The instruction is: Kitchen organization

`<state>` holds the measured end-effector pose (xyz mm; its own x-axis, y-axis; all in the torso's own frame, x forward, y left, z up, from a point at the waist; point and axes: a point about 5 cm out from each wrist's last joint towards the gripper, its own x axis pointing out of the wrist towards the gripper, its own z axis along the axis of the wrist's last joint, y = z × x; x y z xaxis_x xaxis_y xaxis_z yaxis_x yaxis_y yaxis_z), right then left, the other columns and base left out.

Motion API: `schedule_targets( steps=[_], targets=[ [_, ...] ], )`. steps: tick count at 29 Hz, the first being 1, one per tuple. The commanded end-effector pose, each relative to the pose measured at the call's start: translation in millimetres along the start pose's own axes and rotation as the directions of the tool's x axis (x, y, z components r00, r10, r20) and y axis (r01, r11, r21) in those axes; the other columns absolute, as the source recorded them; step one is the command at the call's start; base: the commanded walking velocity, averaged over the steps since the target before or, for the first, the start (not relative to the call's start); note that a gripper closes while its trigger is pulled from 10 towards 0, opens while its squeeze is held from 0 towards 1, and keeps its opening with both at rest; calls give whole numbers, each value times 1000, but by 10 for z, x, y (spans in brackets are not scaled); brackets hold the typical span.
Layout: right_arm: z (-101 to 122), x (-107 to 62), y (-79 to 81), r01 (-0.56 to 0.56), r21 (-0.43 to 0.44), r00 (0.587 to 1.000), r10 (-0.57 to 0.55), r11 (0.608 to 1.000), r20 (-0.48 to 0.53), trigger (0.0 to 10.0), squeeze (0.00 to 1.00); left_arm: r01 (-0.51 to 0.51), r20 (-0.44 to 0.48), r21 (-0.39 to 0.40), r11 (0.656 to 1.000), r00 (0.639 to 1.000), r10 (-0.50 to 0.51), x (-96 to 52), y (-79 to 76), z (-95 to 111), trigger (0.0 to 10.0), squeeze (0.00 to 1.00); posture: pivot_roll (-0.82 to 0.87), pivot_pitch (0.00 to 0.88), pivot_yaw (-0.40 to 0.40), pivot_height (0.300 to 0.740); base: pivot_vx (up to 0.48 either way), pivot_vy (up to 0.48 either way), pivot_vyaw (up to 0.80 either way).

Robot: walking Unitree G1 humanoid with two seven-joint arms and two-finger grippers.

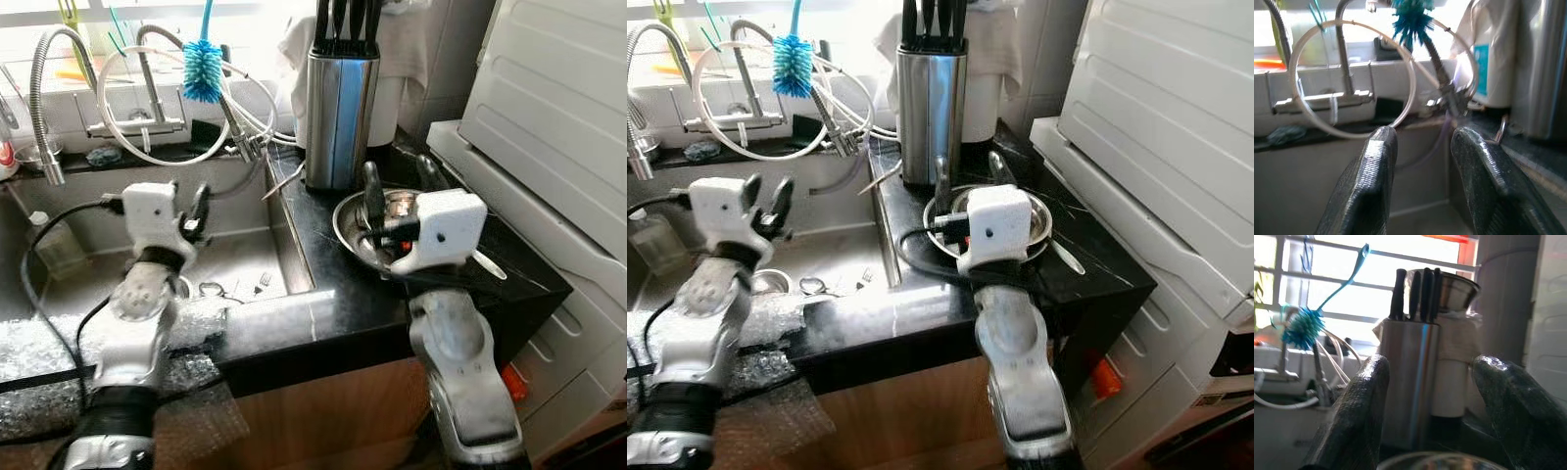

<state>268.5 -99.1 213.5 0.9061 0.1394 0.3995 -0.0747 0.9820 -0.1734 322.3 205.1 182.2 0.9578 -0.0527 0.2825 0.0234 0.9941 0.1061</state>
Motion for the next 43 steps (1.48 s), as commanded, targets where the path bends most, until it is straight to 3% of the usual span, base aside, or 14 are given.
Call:
schedule_targets(
  steps=[1,9,14,21,27,28,29,30,33,34,35,36,43],
  targets=[
    [64,-84,-89,43,-28,999,-43,999,6,10000,0,22,10,29,999,1000,-22,-55,62,49,10000,0,-179,0,3,740,0,0,0],
    [44,-388,-357,159,-108,984,-166,981,-68,10000,0,-12,18,59,998,1000,11,-113,202,92,10000,0,-184,0,1,740,0,0,0],
    [-67,-567,-439,193,-139,968,-211,971,-133,10000,0,-27,16,45,999,1000,26,-116,183,84,10000,0,-197,0,7,740,0,0,0],
    [-80,-584,-444,202,-135,966,-220,970,-136,10000,0,-34,3,39,999,999,34,-152,175,59,10000,0,-195,0,7,740,0,0,0],
    [-71,-475,-294,93,-73,989,-101,993,-108,10000,0,-47,33,18,999,998,46,-89,115,126,10000,0,-194,0,5,740,0,0,0],
    [-67,-461,-285,85,-68,990,-92,994,-104,10000,39,-44,36,17,999,998,43,-76,111,136,10000,0,-197,0,5,740,0,0,0],
    [-63,-442,-277,75,-61,992,-80,995,-99,10000,910,-35,41,20,999,999,34,-56,103,151,10000,0,-197,0,5,740,0,0,0],
    [-67,-438,-275,73,-56,992,-79,996,-100,10000,1000,-32,43,21,999,999,31,-50,103,155,10000,0,-198,0,6,740,0,0,0],
    [-102,-439,-300,81,-64,990,-87,995,-108,10000,1000,-31,45,18,999,999,30,-40,96,163,10000,0,-190,0,5,740,0,0,0],
    [-104,-439,-303,79,-65,991,-86,995,-107,10000,443,-29,46,17,999,999,29,-43,90,166,10000,0,-189,0,4,740,0,0,0],
    [-103,-435,-311,77,-68,991,-84,995,-106,10000,443,-28,47,16,999,999,27,-46,82,170,10000,0,-185,0,3,740,0,0,0],
    [-97,-423,-337,80,-76,991,-88,994,-99,10000,0,-27,49,13,1000,998,27,-61,73,176,10000,0,-183,0,2,740,0,0,0],
    [-50,-416,-386,96,-79,992,-103,992,-80,10000,0,-32,46,8,999,998,31,-119,68,170,10000,0,-179,0,-6,740,0,0,0]
  ],
)
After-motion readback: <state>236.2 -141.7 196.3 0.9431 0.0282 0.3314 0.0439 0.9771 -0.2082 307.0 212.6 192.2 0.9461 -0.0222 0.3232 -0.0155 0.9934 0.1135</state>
